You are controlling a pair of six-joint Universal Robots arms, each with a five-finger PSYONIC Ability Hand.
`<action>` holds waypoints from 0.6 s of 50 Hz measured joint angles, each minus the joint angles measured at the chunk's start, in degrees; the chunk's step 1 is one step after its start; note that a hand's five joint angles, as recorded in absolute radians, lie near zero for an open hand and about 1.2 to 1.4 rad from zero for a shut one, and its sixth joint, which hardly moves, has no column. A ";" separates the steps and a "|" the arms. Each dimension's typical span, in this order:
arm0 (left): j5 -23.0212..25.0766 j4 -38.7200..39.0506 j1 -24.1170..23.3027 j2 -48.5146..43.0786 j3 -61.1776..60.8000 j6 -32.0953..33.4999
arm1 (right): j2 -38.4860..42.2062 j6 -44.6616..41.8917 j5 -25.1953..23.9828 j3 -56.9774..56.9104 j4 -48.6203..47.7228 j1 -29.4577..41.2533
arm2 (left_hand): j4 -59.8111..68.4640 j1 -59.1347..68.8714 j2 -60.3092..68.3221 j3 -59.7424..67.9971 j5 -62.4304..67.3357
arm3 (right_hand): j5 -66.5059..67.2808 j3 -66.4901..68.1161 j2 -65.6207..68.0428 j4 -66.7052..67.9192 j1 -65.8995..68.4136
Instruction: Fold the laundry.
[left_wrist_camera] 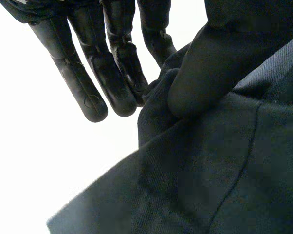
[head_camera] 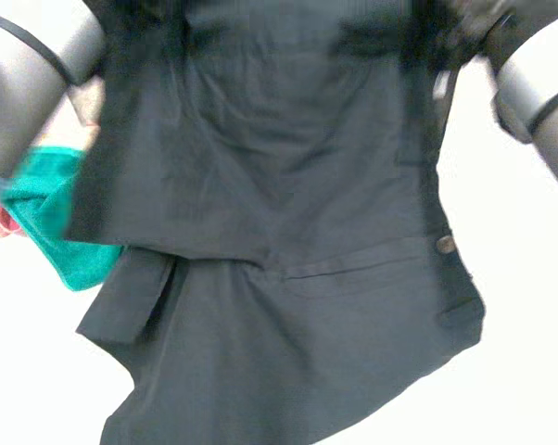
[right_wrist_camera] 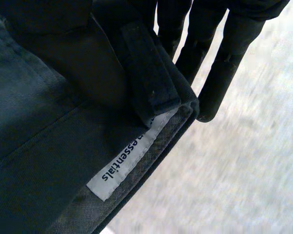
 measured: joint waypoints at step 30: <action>-4.70 5.98 1.26 -18.12 10.52 -0.19 | 26.72 -5.19 2.06 -16.14 -9.80 -1.19 | -57.21 -56.03 -56.72 -56.33 -54.06 | -55.46 -56.32 -55.29 -56.84 -52.10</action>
